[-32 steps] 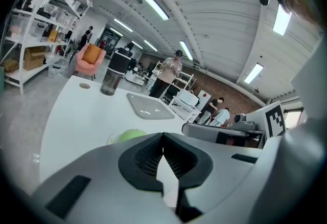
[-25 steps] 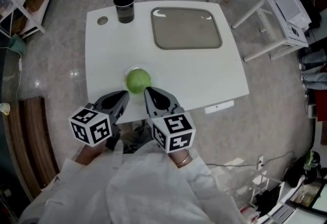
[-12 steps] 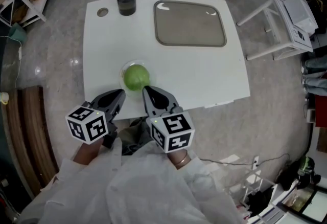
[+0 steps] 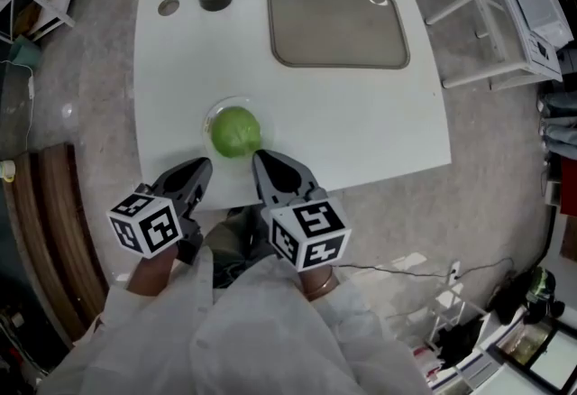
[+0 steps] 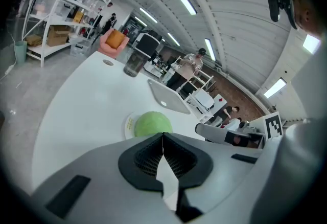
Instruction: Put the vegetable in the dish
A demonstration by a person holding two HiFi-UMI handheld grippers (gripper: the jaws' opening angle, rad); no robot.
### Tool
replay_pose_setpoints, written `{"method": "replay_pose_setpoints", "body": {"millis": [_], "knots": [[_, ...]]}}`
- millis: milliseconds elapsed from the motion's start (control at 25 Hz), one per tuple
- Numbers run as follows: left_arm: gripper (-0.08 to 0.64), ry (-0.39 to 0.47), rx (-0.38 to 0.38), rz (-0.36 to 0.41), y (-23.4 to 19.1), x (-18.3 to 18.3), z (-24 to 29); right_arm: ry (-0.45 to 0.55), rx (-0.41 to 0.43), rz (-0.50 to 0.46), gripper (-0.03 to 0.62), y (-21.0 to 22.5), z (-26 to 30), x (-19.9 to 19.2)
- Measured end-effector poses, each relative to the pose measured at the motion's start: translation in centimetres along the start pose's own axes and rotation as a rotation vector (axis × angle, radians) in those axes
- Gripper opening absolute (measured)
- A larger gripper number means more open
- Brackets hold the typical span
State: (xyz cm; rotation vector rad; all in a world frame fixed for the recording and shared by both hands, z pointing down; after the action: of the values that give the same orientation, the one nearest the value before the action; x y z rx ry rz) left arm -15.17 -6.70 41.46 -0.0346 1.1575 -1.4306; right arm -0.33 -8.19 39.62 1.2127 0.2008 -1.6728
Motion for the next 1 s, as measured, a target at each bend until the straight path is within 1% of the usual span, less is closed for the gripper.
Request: {"method": "replay_pose_setpoints", "body": {"millis": [80, 280, 480, 720, 840, 1000], "knots": [[0.008, -0.005, 0.006, -0.013, -0.6, -0.2, 0.3, -0.023, 0.012, -0.001, 0.014, 0.2, 0.4, -0.7], [0.008, -0.047, -0.013, -0.043, -1.8, -1.0, 1.5, -0.069, 0.029, 0.023, 0.015, 0.9, 1.4, -2.3], [0.009, -0.051, 0.018, -0.06, -2.7, -1.5, 2.3, -0.094, 0.011, 0.049, 0.015, 1.9, 1.7, -3.4], [0.009, -0.092, 0.057, -0.073, -4.3, -2.2, 3.0, -0.134, 0.009, 0.082, 0.015, 2.3, 2.8, -4.6], [0.01, -0.094, 0.06, -0.084, -4.8, -2.1, 3.2, -0.151, -0.008, 0.1, 0.015, 2.6, 3.0, -5.1], [0.011, -0.107, 0.075, -0.091, -5.3, -1.9, 3.4, -0.156, -0.05, 0.117, 0.016, 3.3, 3.1, -5.3]]}}
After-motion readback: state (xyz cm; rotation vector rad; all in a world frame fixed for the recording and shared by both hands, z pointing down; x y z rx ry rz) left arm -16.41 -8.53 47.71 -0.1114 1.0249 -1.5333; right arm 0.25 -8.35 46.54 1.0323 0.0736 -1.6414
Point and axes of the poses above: the fingertips, and each gripper's own axes: z forward along the fingers, y to its right, x out of its top, the point moved 5 cm from there along -z, backward along the fingers, and after that the axes turned 1 degree about -z, right-handed, at the moved point
